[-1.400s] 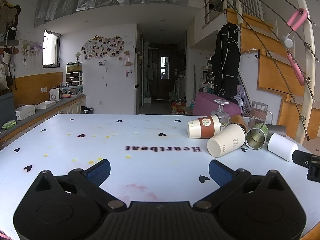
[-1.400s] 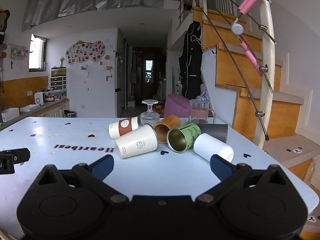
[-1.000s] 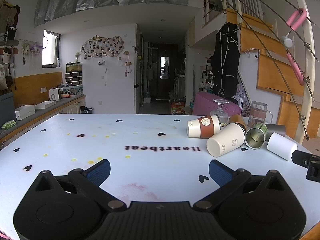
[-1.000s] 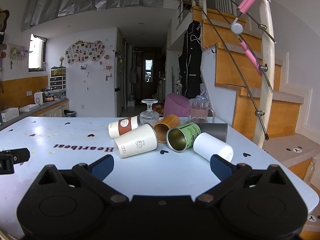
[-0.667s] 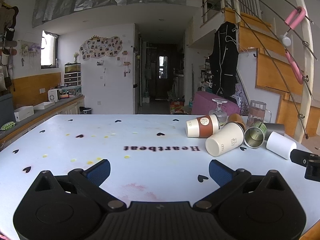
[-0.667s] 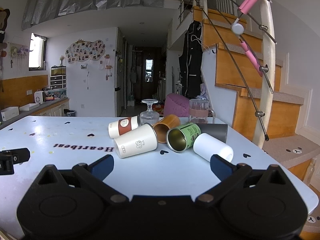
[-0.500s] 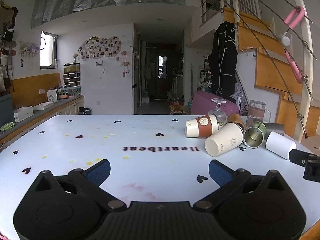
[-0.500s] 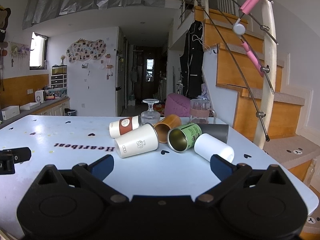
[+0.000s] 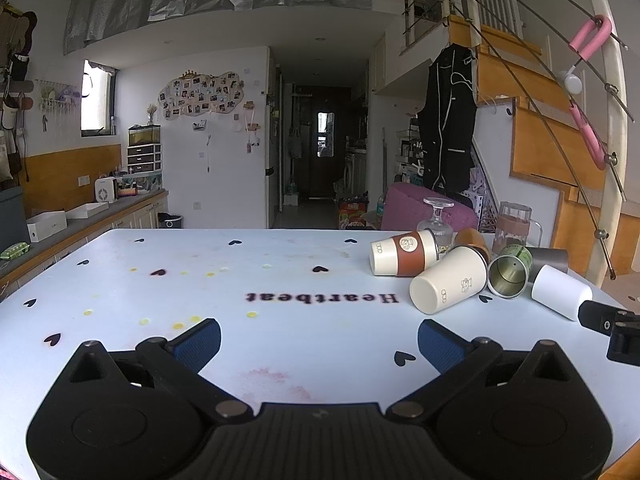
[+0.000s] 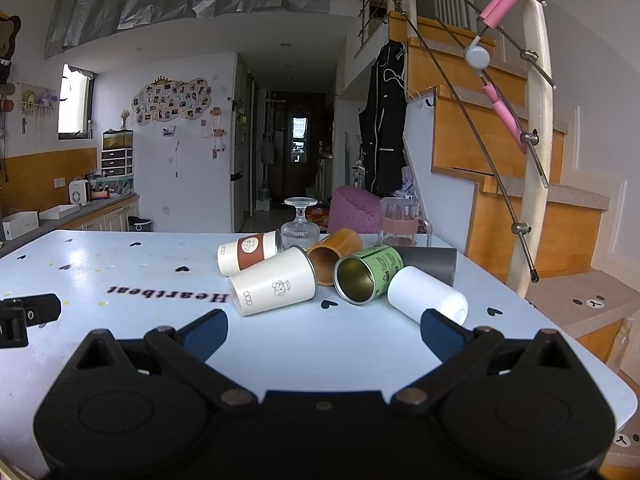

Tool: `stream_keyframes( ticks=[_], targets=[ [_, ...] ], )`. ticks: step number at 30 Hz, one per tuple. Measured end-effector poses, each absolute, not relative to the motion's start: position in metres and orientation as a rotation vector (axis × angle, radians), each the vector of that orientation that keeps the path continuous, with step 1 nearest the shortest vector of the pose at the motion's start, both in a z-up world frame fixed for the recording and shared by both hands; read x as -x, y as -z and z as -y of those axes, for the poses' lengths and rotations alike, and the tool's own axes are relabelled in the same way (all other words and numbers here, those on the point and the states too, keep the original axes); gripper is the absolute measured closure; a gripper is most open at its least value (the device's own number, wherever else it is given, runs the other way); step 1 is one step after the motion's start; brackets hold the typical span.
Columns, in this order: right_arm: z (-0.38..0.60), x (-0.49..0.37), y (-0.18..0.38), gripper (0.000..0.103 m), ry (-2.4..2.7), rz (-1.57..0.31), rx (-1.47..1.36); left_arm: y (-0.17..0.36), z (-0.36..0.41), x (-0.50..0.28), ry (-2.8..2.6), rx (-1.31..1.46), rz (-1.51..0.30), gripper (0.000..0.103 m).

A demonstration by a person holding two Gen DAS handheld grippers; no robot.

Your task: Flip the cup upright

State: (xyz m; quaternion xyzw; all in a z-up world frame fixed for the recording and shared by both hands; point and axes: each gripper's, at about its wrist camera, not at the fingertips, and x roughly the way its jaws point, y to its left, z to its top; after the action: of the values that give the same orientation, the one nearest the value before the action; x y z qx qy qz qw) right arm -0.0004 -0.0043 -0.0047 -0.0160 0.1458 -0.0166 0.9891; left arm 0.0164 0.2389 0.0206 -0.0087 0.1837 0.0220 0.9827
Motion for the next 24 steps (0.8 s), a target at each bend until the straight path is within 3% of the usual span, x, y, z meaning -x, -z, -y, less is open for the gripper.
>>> stream_keyframes(
  ticks=[24],
  targets=[
    [0.013,0.002,0.001,0.000,0.062,-0.281,0.013,-0.024,-0.238,-0.042,0.121,0.024,-0.359,0.000]
  ],
)
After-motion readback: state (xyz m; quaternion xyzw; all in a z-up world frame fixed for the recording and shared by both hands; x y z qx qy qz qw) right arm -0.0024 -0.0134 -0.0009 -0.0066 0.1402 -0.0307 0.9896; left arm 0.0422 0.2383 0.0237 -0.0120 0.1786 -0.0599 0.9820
